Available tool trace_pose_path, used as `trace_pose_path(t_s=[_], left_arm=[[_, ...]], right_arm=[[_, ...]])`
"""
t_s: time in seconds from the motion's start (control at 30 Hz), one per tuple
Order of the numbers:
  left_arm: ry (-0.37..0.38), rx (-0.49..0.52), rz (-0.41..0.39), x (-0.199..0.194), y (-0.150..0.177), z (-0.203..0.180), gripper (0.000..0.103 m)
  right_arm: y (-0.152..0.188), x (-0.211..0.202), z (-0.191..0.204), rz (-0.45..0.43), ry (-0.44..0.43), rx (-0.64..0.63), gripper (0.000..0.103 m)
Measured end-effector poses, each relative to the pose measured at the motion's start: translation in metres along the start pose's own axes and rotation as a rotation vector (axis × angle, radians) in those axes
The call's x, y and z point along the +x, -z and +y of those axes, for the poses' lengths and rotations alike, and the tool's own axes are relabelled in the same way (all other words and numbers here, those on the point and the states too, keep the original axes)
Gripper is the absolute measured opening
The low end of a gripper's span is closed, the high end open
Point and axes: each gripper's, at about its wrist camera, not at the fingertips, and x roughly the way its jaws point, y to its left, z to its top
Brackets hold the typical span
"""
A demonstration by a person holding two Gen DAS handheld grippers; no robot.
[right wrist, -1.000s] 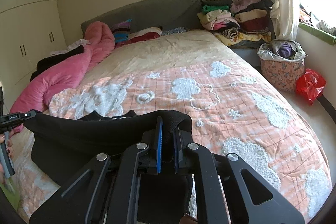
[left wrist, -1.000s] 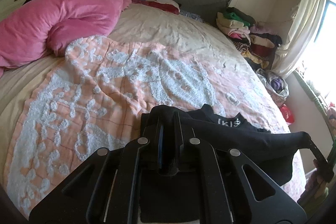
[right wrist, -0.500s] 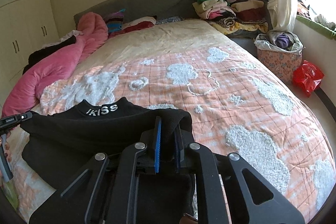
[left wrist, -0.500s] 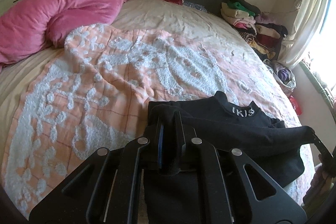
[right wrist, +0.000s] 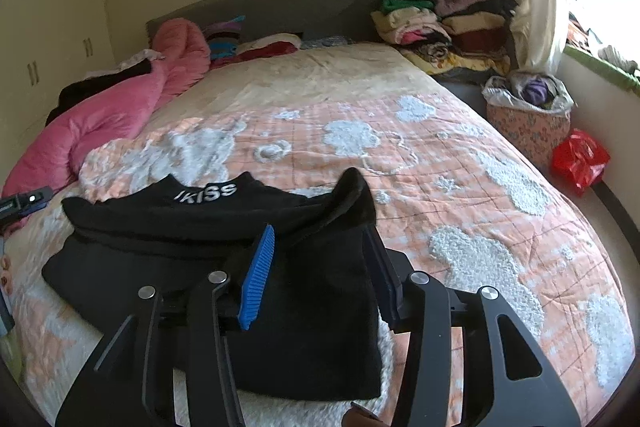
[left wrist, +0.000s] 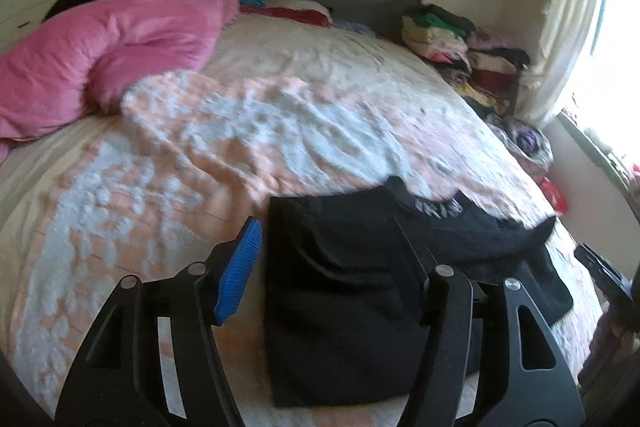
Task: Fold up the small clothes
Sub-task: 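Lift the hem with both grippers and fold it toward the collar, then lay the hem over the collar with both grippers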
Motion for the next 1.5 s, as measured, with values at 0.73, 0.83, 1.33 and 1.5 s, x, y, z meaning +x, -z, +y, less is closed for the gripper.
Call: trace_pose_path(t_s=[0.73, 0.83, 1.33, 1.5], left_arm=[[-0.043, 0.132, 0.195, 0.085, 0.016, -0.032, 0.035], [-0.044, 0.080, 0.186, 0.092, 0.008, -0.026, 0.036], [-0.102, -0.075, 0.123, 0.082, -0.014, 0.032, 0.052], [-0.108, -0.085, 0.145, 0.087, -0.007, 0.039, 0.072]], right_arm=[[-0.003, 0.113, 0.033, 0.254, 0.029, -0.122, 0.012], [-0.016, 0.126, 0.026, 0.257, 0.027, -0.057, 0.012], [-0.042, 0.123, -0.024, 0.184, 0.135, 0.057, 0.057], [-0.037, 0.132, -0.029, 0.225, 0.140, 0.061, 0.056]])
